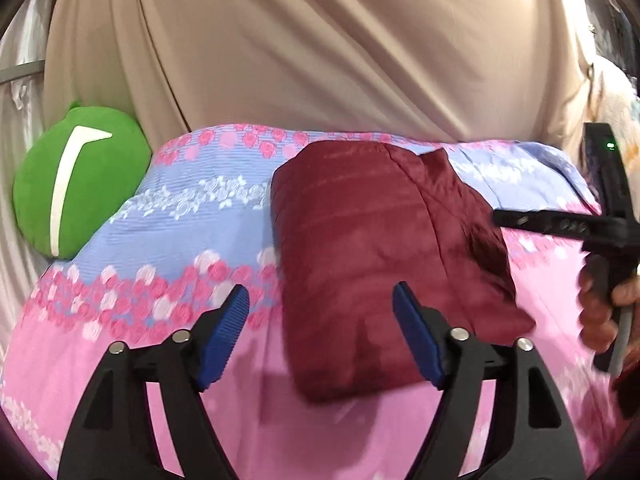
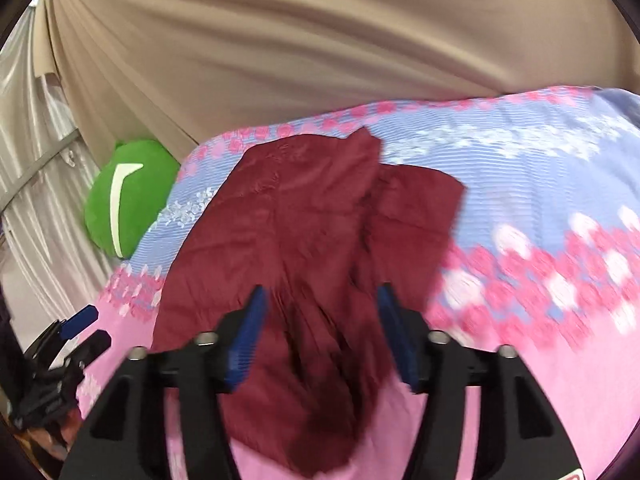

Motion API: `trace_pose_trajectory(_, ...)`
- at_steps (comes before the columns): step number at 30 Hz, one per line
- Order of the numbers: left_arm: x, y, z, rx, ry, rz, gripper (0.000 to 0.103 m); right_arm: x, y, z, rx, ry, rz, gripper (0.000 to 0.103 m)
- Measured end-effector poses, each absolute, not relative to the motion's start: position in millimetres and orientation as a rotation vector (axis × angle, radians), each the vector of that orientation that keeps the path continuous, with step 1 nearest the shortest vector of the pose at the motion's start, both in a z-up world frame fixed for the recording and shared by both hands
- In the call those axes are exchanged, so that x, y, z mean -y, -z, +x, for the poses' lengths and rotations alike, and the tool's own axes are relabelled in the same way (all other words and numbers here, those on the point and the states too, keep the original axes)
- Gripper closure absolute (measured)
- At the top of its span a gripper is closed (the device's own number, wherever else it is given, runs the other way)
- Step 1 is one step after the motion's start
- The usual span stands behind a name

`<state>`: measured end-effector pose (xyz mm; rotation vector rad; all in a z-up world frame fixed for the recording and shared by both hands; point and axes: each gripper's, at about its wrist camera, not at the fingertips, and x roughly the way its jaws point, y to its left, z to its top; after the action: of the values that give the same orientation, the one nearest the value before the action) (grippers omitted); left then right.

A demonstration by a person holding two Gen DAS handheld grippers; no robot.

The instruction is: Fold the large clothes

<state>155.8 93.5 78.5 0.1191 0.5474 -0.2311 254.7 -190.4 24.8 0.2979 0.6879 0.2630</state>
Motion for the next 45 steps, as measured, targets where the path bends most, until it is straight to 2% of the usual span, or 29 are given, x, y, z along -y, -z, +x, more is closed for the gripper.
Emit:
trace_pose_trajectory(2,-81.1,-71.6,170.9,-0.568,0.203,0.132,0.031,174.6,-16.9,277.2,-0.735,-0.255,0.283,0.042)
trace_pose_trajectory(3,-73.8,-65.0,180.4,-0.589,0.192,0.136,0.031,168.8,-8.9,286.2,-0.762,-0.244,0.265,0.073)
trace_pose_trajectory(4,-69.1,-58.4,187.8,-0.615,0.187,0.130,0.031,166.8,-5.5,289.5,-0.769,-0.257,0.264,0.086)
trace_pose_trajectory(6,-65.8,-44.7,199.1,-0.671,0.182,0.109,0.032,171.1,-12.3,280.6,-0.711,-0.273,0.286,0.095)
trace_pose_trajectory(8,-65.9,-27.9,206.9,-0.722,0.203,0.066,0.032,178.6,-18.4,269.0,-0.651,-0.256,0.284,0.096)
trace_pose_trajectory(13,-49.4,-15.4,199.9,-0.684,0.165,0.129,0.029,184.6,29.2,288.8,-0.747,-0.198,0.281,0.095)
trace_pose_trajectory(16,-43.3,-11.6,197.8,-0.676,0.129,0.161,0.029,181.5,22.6,285.9,-0.752,-0.160,0.280,0.093)
trace_pose_trajectory(20,-50.4,-17.0,192.8,-0.692,0.134,0.133,0.029,179.8,-5.5,249.2,-0.678,-0.132,0.280,0.077)
trace_pose_trajectory(21,-54.7,-20.6,190.6,-0.699,0.142,0.119,0.029,179.6,-7.8,240.3,-0.674,-0.146,0.273,0.063)
trace_pose_trajectory(22,-58.2,-23.3,188.0,-0.704,0.147,0.110,0.027,180.3,-8.3,230.1,-0.677,-0.162,0.269,0.055)
trace_pose_trajectory(23,-65.0,-27.2,182.4,-0.709,0.163,0.095,0.019,180.2,-6.8,222.0,-0.682,-0.176,0.268,0.044)
trace_pose_trajectory(24,-70.6,-28.9,177.7,-0.710,0.176,0.078,0.014,182.1,-1.1,213.0,-0.705,-0.198,0.275,0.040)
trace_pose_trajectory(25,-77.8,-30.4,173.0,-0.711,0.195,0.056,0.008,183.3,5.6,209.0,-0.732,-0.217,0.283,0.038)
trace_pose_trajectory(27,-90.1,-28.1,163.9,-0.734,0.234,0.031,0.008,190.8,23.9,202.8,-0.793,-0.257,0.340,0.034)
trace_pose_trajectory(33,-109.6,1.2,150.8,-0.803,0.159,0.125,0.009,189.9,60.6,211.2,-0.904,-0.388,0.546,0.032)
trace_pose_trajectory(34,-111.6,2.7,153.5,-0.794,0.134,0.130,0.014,186.0,61.9,213.9,-0.911,-0.397,0.544,0.033)
trace_pose_trajectory(35,-113.2,3.1,157.0,-0.790,0.121,0.132,0.021,182.5,62.1,217.4,-0.913,-0.399,0.534,0.039)
trace_pose_trajectory(36,-113.8,3.7,162.6,-0.789,0.103,0.131,0.025,178.1,61.8,220.7,-0.908,-0.396,0.514,0.058)
trace_pose_trajectory(37,-114.6,4.1,166.9,-0.789,0.099,0.121,0.031,177.0,59.8,224.7,-0.906,-0.397,0.502,0.066)
trace_pose_trajectory(38,-114.5,4.8,170.7,-0.800,0.113,0.106,0.037,176.2,56.5,225.9,-0.896,-0.391,0.492,0.081)
trace_pose_trajectory(39,-112.1,6.5,176.1,-0.826,0.144,0.079,0.043,175.6,50.0,226.0,-0.879,-0.384,0.477,0.089)
trace_pose_trajectory(41,-104.3,7.8,178.7,-0.849,0.185,0.062,0.059,177.5,35.9,222.7,-0.841,-0.352,0.438,0.093)
trace_pose_trajectory(45,-70.3,11.8,174.1,-0.841,0.257,0.126,0.063,194.1,21.7,214.1,-0.766,-0.248,0.377,0.094)
